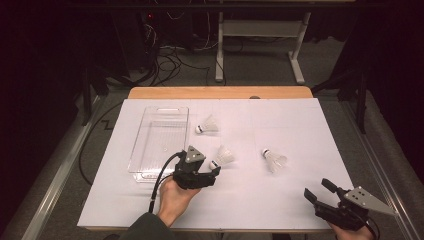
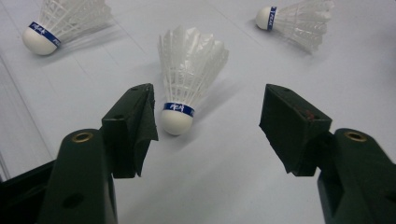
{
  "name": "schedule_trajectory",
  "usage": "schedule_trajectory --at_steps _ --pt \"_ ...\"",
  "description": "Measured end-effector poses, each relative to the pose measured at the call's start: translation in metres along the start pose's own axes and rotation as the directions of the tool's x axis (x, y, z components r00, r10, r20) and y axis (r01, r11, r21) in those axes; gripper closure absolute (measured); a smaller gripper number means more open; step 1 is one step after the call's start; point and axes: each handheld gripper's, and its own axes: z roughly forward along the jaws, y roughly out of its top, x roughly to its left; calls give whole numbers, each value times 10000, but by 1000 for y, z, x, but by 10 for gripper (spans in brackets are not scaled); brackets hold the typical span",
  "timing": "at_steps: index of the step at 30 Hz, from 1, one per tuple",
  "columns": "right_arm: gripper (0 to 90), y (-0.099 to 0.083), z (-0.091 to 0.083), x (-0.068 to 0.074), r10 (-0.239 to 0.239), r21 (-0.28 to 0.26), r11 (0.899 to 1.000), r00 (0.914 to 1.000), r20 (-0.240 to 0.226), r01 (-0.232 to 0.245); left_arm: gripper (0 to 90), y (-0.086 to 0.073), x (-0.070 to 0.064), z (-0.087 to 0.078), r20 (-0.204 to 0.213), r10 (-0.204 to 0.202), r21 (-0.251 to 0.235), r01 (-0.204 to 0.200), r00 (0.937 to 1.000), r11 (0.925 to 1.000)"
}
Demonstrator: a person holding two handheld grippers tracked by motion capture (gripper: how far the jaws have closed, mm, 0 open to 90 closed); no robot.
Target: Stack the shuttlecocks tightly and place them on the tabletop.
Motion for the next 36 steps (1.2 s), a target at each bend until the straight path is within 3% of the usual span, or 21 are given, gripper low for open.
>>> schedule_trajectory --at_steps 7,12,24,31,36 --pt "268 0 0 0 1 -2 10000 10000 -7 -1 360 8 5 2 -79 -223 92 224 9997 9997" --pt "268 0 0 0 -8 -4 10000 10000 -22 8 354 13 4 5 -298 -76 206 82 9995 9998" --pt "268 0 0 0 -11 -6 10000 10000 -24 11 347 23 10 8 -302 -262 291 271 9992 9992" --pt "268 0 0 0 1 -14 10000 10000 -38 -1 347 30 7 12 -385 -4 451 21 9993 9990" --pt "268 0 0 0 8 -15 10000 10000 -63 -8 348 35 8 16 -313 -127 488 142 9994 9987"
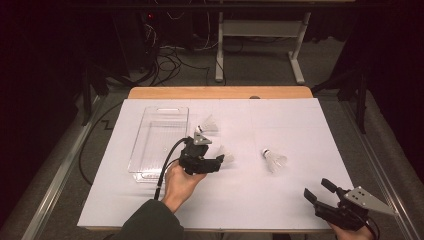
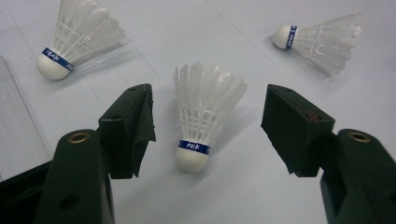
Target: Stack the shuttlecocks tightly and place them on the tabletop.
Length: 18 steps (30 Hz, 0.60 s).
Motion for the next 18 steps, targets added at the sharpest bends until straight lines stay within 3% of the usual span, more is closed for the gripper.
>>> schedule_trajectory --at_steps 18 --pt "269 0 0 0 -66 3 10000 10000 -36 66 346 19 9 8 -224 -389 284 396 9990 9988"
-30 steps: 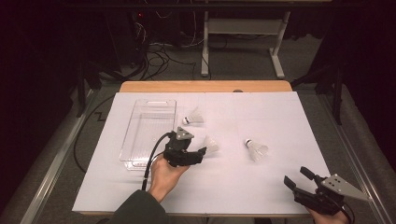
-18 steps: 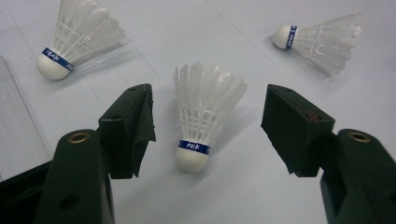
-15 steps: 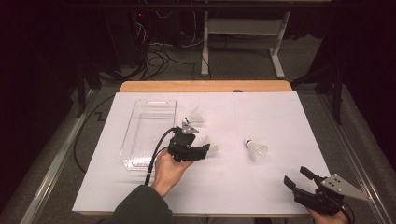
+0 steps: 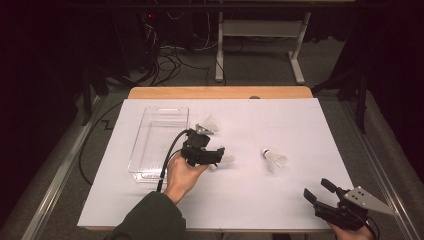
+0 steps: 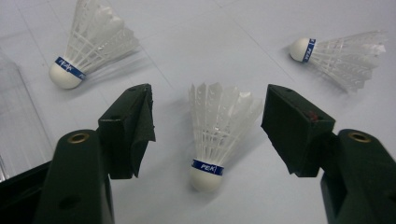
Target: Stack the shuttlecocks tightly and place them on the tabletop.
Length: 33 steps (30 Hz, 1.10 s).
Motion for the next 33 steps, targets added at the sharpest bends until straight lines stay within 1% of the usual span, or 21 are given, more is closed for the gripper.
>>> schedule_trajectory --at_steps 15,19,21,22,23,27,29,30,33 --pt "269 0 0 -1 97 -29 9999 9999 -29 -97 344 7 12 11 -208 -380 257 386 9991 9989" --pt "269 0 0 -1 86 -30 10000 10000 -42 -86 342 8 16 12 -390 -492 262 502 9980 9984" --pt "269 0 0 -1 83 -27 10000 10000 -47 -84 342 9 19 14 -508 -514 401 535 9974 9978" --pt "269 0 0 -1 94 -26 10000 9999 -56 -94 342 10 20 14 -600 -496 543 528 9970 9971" --pt "269 0 0 -1 99 -29 9999 9999 -57 -99 341 12 20 15 -673 -478 587 518 9966 9969" --pt "269 0 0 -1 94 -8 10000 9999 -54 -94 342 18 21 15 -577 -637 447 663 9963 9968" --pt "269 0 0 -1 112 -27 9999 9999 -56 -113 342 21 22 17 -660 -593 583 632 9961 9963" --pt "269 0 0 -1 117 -40 9999 9999 -51 -117 342 23 22 18 -669 -642 579 681 9957 9960" --pt "269 0 0 -1 111 -28 9999 9999 -67 -111 342 27 22 19 -736 -626 619 672 9953 9958"
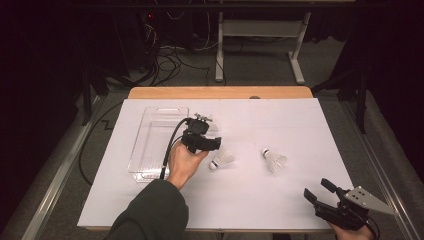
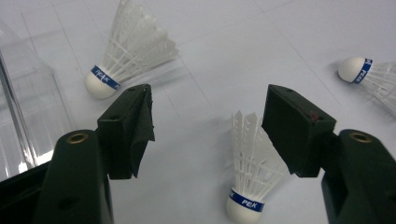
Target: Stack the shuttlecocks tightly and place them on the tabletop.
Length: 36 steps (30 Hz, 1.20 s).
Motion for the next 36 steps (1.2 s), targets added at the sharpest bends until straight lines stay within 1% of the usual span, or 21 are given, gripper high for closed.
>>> schedule_trajectory --at_steps 4,8,11,13,15,17,19,20,23,25,28,30,32,36 --pt "269 0 0 0 -18 17 10000 10000 0 18 346 7 1 3 -64 -45 292 47 10000 9996" --pt "269 0 0 0 -25 0 10000 10000 -12 25 349 14 1 3 -111 -137 330 140 9998 9994" --pt "269 0 0 0 -21 9 10000 10000 -10 21 349 19 2 4 -298 -122 451 136 9995 9989" --pt "269 0 0 1 -11 11 10000 10000 -6 11 349 24 3 6 -402 -201 540 223 9990 9983" --pt "269 0 0 1 -49 19 10000 10000 -23 50 349 27 4 8 -438 -252 636 279 9987 9976" --pt "269 0 0 1 -45 10 10000 10000 -28 45 348 31 4 12 -553 -209 770 251 9983 9967" --pt "269 0 0 1 -27 4 10000 10000 -26 27 348 33 5 14 -595 -241 810 289 9979 9963" --pt "269 0 0 1 -16 -1 10000 10000 -23 16 348 35 6 16 -596 -339 835 388 9976 9958" --pt "269 0 0 1 3 -11 10000 10000 -28 -3 349 38 9 19 -614 -465 903 519 9970 9946" --pt "270 0 0 1 -16 -2 10000 10000 -39 16 353 40 12 21 -751 -500 1005 575 9959 9933" --pt "271 0 0 1 -14 -15 10000 10000 -23 14 355 45 17 23 -801 -588 1080 673 9951 9919" --pt "272 0 0 1 -4 -32 10000 10000 -29 4 356 49 18 23 -785 -636 1036 716 9949 9920" --pt "272 0 0 0 -5 -25 10000 10000 -18 5 356 52 19 25 -830 -646 1074 733 9945 9915" --pt "272 0 0 0 -17 -14 10000 10000 -1 17 356 59 19 29 -779 -701 1201 791 9945 9896"
